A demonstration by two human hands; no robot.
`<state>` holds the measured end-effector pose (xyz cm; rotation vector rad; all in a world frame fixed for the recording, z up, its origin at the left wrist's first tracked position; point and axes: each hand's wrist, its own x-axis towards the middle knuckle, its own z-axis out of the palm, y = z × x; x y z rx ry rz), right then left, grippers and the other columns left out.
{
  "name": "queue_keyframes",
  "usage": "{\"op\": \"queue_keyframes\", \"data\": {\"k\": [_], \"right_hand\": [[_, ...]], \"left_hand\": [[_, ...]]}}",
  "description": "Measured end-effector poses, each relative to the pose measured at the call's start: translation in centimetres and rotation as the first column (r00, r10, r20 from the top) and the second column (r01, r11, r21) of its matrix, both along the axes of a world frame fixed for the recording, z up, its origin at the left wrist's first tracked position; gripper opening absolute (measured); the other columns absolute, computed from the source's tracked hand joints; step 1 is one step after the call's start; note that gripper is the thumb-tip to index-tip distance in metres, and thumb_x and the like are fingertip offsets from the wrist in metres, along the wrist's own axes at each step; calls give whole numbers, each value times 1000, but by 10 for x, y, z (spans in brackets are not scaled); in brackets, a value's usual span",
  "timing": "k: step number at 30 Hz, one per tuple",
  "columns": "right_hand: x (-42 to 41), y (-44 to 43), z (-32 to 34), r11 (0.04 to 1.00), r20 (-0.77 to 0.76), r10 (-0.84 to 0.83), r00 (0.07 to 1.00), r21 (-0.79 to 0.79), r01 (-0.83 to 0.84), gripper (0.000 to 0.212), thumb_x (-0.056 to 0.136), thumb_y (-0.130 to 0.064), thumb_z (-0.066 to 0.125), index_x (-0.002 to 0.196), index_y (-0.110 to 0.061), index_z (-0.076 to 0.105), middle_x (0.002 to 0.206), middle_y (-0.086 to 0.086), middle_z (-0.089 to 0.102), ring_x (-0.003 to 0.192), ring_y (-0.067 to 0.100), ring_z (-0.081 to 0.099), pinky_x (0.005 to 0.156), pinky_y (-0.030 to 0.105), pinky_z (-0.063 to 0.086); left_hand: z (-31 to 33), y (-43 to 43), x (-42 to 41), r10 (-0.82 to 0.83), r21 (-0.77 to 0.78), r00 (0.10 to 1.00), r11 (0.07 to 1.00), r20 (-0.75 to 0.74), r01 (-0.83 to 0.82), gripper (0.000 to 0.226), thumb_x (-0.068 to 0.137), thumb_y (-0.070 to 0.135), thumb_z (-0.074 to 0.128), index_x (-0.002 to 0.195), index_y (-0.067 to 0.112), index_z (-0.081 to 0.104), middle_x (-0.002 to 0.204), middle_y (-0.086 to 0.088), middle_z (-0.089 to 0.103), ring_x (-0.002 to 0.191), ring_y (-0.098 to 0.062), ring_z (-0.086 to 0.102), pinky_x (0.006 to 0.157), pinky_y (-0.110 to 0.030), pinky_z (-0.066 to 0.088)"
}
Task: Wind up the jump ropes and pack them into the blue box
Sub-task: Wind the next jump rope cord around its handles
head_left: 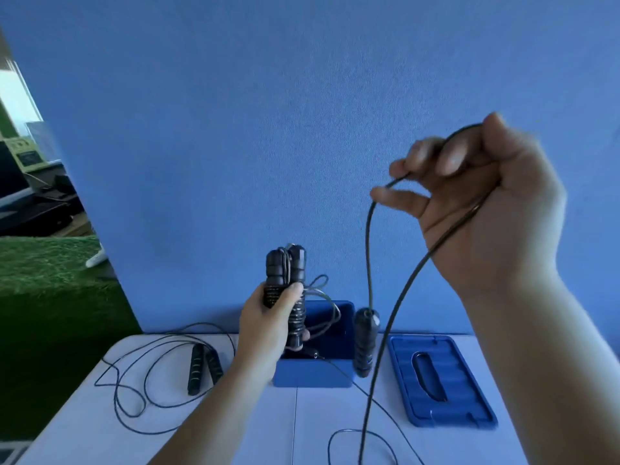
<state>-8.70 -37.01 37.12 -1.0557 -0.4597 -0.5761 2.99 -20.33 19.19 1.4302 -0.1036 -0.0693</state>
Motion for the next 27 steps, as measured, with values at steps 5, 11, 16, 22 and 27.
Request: {"op": "queue_keyframes", "data": {"k": [5,11,16,22,27], "right_hand": [[11,-5,-62,994,-291,-26,957,-109,-6,36,87,-30,49,60,-9,58,81,25,67,81,34,66,67,49,59],[12,-6,-157,995,-599,88,796,97,-37,33,86,-27,55,57,-14,47,86,32,65,79,40,68,69,50,58],[22,-30,-228,949,-773,129,622,279,149,31,97,-27,49,69,-15,46,90,26,73,90,42,74,65,43,61],[31,-64,-262,896,-844,-429,321,-353,270,22,97,-18,62,90,2,65,81,23,76,75,35,73,77,53,63],[30,-75,-255,559,-548,-808,218,-829,-12,29,83,-25,64,63,-13,47,54,6,48,52,24,40,52,30,33]], "left_hand": [[30,9,4,74,-88,997,994,35,-71,16,94,26,69,94,11,63,75,-13,58,53,-38,63,43,-30,48],[46,17,4,84,-132,995,988,62,-75,17,95,27,69,92,11,64,77,-9,57,56,-36,61,42,-30,50],[45,15,1,37,-151,999,988,11,-35,16,95,27,68,95,12,63,85,-14,55,66,-38,58,41,-27,48],[41,11,1,-14,-137,1000,990,1,14,22,95,31,68,101,10,63,85,-16,58,49,-33,62,47,-31,49],[40,10,2,-39,-132,999,991,-6,38,24,96,30,66,103,8,63,86,-22,62,47,-33,62,48,-31,48]]}}
